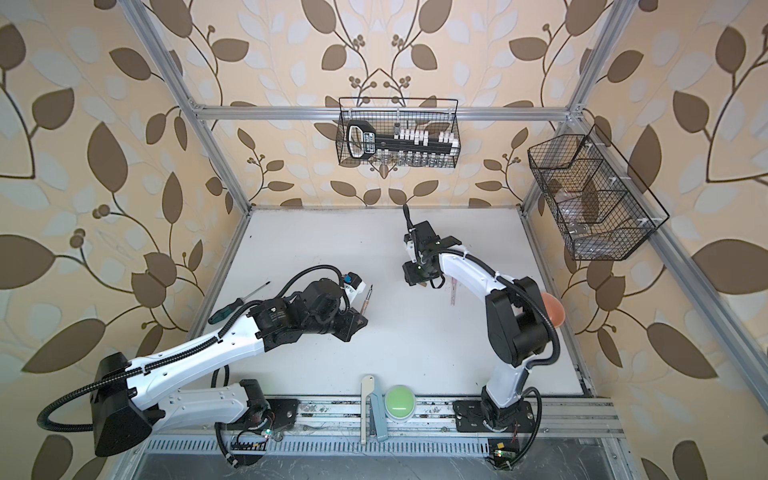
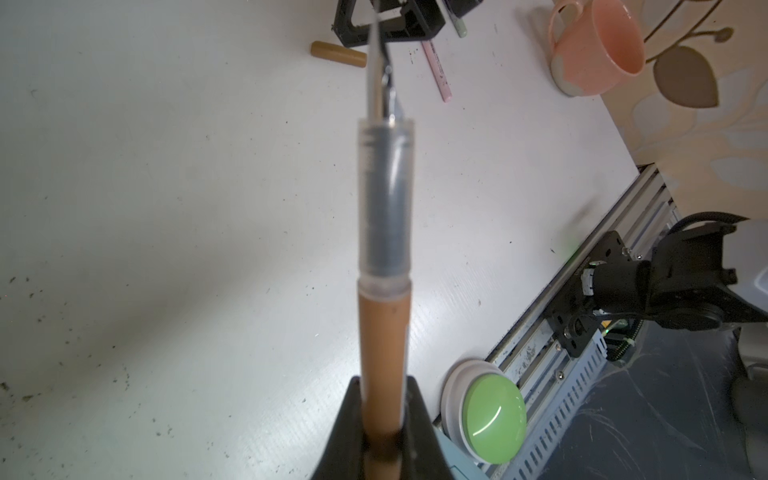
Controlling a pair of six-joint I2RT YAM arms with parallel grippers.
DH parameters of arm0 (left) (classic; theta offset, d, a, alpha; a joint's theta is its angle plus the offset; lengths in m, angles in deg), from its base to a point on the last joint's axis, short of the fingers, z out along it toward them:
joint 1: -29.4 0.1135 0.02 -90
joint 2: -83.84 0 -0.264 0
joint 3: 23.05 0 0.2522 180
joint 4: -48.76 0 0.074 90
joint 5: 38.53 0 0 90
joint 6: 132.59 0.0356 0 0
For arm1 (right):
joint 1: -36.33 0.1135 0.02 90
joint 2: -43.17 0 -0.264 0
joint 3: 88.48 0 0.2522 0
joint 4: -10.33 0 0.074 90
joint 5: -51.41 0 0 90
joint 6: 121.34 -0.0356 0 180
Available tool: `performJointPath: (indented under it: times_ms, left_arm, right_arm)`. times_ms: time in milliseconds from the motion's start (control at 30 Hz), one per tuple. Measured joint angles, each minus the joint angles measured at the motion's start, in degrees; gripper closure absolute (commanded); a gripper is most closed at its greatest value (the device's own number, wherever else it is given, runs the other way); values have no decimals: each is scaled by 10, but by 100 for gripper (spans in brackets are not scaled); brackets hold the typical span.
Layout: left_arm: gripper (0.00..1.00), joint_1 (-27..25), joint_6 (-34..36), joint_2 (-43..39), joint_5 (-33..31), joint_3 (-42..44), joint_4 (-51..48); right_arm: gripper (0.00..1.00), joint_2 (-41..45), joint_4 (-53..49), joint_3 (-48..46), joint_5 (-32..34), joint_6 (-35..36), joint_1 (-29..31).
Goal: Insert the pens into the pen caps
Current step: 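Open the right gripper and move it over the tan cap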
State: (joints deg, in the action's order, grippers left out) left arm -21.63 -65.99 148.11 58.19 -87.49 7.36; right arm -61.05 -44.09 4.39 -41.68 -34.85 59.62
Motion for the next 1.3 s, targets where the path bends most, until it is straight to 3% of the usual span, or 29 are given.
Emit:
performJointPath:
  times_ms: [233, 533, 733, 1300]
  left_arm:
    - [86, 0, -9, -47, -10, 14, -10]
    - [86, 0, 0, -29, -9, 13, -17]
    - [86, 0, 12, -19, -1, 12, -18]
    - [85, 0, 20, -22, -2, 2, -33]
  right_arm:
    - [43, -55, -53, 42, 17, 80, -32]
    - [45, -148, -99, 134, 31, 139, -20]
    - [47, -199, -117, 193, 51, 161, -18]
    - [51, -233, -123, 212, 89, 179, -5]
